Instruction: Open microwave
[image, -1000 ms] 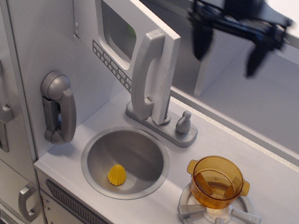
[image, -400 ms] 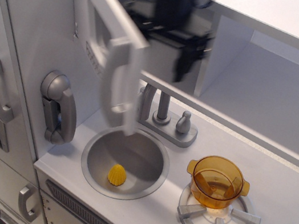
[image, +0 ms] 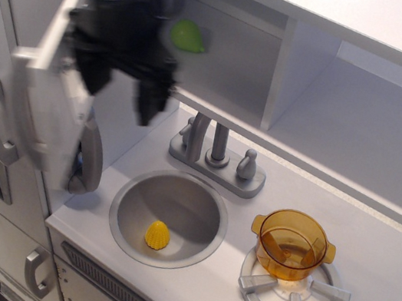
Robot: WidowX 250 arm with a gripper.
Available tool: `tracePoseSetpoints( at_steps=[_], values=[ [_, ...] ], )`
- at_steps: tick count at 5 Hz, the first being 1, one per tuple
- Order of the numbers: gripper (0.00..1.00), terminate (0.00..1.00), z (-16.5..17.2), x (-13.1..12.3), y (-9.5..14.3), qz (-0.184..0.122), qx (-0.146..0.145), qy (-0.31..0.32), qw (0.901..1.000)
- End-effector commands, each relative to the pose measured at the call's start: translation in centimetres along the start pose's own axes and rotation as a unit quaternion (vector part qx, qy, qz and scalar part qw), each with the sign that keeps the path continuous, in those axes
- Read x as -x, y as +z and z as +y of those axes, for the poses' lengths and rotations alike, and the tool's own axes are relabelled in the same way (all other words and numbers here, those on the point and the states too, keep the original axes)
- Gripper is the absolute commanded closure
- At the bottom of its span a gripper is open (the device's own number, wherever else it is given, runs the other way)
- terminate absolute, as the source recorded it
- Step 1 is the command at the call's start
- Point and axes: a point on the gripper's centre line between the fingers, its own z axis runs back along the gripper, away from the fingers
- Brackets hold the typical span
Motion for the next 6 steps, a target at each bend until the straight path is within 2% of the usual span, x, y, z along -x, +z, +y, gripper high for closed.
tracePoseSetpoints(
  at_steps=[1, 2, 3, 4, 5, 6],
  values=[
    [0.0, 0.0, 3.6, 2.2, 2.1, -0.021, -0.007, -0.012, 0.9997],
    [0.0, 0.0, 2.2, 2.3, 3.3, -0.019, 0.007, -0.003, 0.9998],
    [0.0, 0.0, 3.1, -1.6, 6.9, -0.021, 0.027, 0.012, 0.9993],
    [0.0, 0.0, 3.2, -3.2, 8.8, -0.022, 0.02, 0.017, 0.9994],
    [0.0, 0.0, 3.2, -3.2, 8.8, -0.022, 0.02, 0.017, 0.9994],
    [0.0, 1.0, 3.2, -3.2, 8.8, -0.022, 0.02, 0.017, 0.9994]
  ],
)
